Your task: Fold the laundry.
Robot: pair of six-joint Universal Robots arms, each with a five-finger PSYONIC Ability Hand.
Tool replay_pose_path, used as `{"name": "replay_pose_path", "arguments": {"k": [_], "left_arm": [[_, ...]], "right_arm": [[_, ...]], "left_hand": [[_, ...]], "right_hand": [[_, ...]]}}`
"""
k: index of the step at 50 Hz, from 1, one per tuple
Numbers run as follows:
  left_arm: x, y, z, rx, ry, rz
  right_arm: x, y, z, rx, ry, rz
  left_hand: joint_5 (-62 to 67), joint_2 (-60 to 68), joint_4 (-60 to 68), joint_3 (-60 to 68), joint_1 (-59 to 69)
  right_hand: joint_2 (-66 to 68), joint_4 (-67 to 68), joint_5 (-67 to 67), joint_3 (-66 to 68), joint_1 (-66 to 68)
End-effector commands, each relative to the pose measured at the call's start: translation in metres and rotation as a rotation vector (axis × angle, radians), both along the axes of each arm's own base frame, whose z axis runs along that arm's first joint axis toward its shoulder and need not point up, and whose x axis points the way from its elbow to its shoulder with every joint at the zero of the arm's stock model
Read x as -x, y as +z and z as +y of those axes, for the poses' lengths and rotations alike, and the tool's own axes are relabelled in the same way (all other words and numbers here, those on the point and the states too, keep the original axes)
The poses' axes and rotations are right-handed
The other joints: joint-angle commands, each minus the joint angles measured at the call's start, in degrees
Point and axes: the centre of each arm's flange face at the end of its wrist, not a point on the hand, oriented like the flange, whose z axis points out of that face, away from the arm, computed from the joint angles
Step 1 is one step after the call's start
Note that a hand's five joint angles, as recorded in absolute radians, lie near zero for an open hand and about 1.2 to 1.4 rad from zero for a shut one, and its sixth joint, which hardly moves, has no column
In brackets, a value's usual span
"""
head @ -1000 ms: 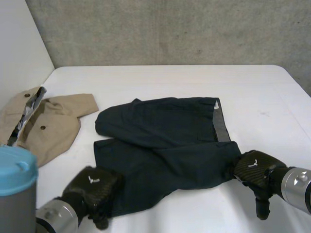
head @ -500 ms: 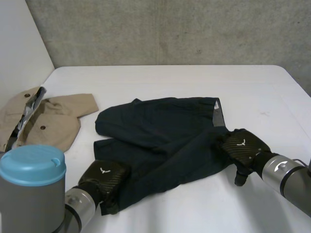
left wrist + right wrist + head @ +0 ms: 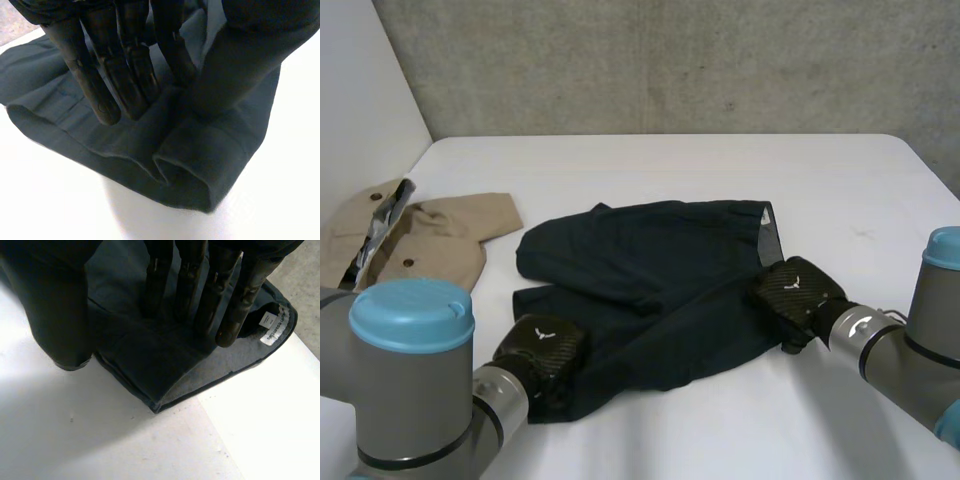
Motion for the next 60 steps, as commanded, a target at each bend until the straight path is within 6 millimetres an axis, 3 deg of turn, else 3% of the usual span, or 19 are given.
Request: {"name": "replay_pose_path", "arguments": {"k": [1,3,11,14,15,16,19,22,23,27,30,34,38,45,48,52,56,57,60], "left_arm": [[0.003,0.006,-0.005,0.019,0.003,0.013],[0.004,0.007,-0.007,0.026,0.003,0.018],[0.009,0.040,-0.025,0.097,0.022,0.062],[0.003,0.075,-0.028,0.152,0.041,0.097],[0.000,0.095,-0.028,0.191,0.050,0.121],[-0.001,0.105,-0.028,0.214,0.051,0.137],[-0.008,0.146,-0.025,0.311,0.063,0.196],[-0.013,0.177,-0.020,0.396,0.070,0.248],[-0.016,0.195,-0.016,0.450,0.070,0.283],[-0.020,0.221,-0.009,0.528,0.071,0.330],[-0.021,0.227,-0.009,0.545,0.074,0.340],[-0.020,0.226,-0.013,0.541,0.078,0.336],[-0.008,0.193,-0.032,0.444,0.072,0.277],[0.016,0.135,-0.073,0.333,0.066,0.190],[0.025,0.128,-0.092,0.371,0.057,0.169],[0.039,0.152,-0.121,0.556,0.042,0.186],[0.043,0.212,-0.144,0.849,0.068,0.295],[0.044,0.237,-0.146,0.968,0.080,0.359],[0.039,0.283,-0.140,1.154,0.102,0.464]], "right_arm": [[-0.001,0.001,-0.004,0.013,0.002,0.000],[-0.001,0.001,-0.006,0.016,0.000,0.000],[0.000,0.023,-0.012,0.040,-0.017,-0.009],[0.004,0.078,-0.002,0.127,-0.023,-0.039],[0.004,0.093,0.002,0.156,-0.022,-0.047],[0.007,0.125,0.011,0.221,-0.024,-0.065],[0.009,0.169,0.021,0.311,-0.029,-0.100],[0.012,0.198,0.025,0.364,-0.048,-0.147],[0.014,0.217,0.027,0.393,-0.059,-0.186],[0.017,0.249,0.040,0.406,-0.070,-0.247],[0.020,0.256,0.046,0.393,-0.075,-0.249],[0.020,0.244,0.040,0.321,-0.081,-0.231],[0.013,0.204,0.011,0.177,-0.095,-0.190],[-0.001,0.157,-0.018,0.042,-0.089,-0.153],[-0.009,0.145,-0.027,0.021,-0.089,-0.142],[-0.025,0.145,-0.046,0.077,-0.117,-0.134],[-0.046,0.185,-0.070,0.307,-0.151,-0.212],[-0.054,0.210,-0.076,0.423,-0.157,-0.285],[-0.061,0.250,-0.080,0.580,-0.163,-0.432]], "left_hand": [[16.91,16.50,16.45,17.10,18.17],[16.91,16.50,16.45,17.10,18.17],[16.91,16.50,16.45,17.10,18.17],[16.91,16.50,16.45,17.10,18.17],[16.91,16.50,16.45,17.10,18.17],[16.91,16.50,16.45,17.10,18.17],[16.91,16.50,16.45,17.10,18.17],[16.91,16.50,16.45,17.10,18.17],[16.91,16.50,16.45,17.10,18.17],[16.91,16.50,16.45,17.10,18.17],[16.91,16.50,16.45,17.10,18.17],[16.91,16.50,16.45,17.10,18.17],[16.91,16.50,16.45,17.10,18.17],[16.91,16.50,16.45,17.10,18.17],[16.91,16.50,16.45,17.10,18.17],[16.91,16.50,16.45,17.10,18.17],[16.91,16.50,16.45,17.10,18.17],[16.91,16.50,16.45,17.10,18.17],[16.91,16.50,16.45,17.10,18.17]], "right_hand": [[30.33,30.48,32.11,30.53,35.77],[42.10,42.24,43.88,42.30,47.53],[42.44,42.58,44.22,42.64,47.87],[42.44,42.58,44.22,42.64,47.87],[42.44,42.58,44.22,42.64,47.87],[42.44,42.58,44.22,42.64,47.87],[42.44,42.58,44.22,42.64,47.87],[42.44,42.58,44.22,42.64,47.87],[42.44,42.58,44.22,42.64,47.87],[42.44,42.58,44.22,42.64,47.87],[42.44,42.58,44.22,42.64,47.87],[42.44,42.58,44.22,42.64,47.87],[42.44,42.58,44.22,42.64,47.87],[42.44,42.58,44.22,42.64,47.87],[42.44,42.58,44.22,42.64,47.87],[42.44,42.58,44.22,42.64,47.87],[42.44,42.58,44.22,42.64,47.87],[42.44,42.58,44.22,42.64,47.87],[42.44,42.58,44.22,42.64,47.87]]}}
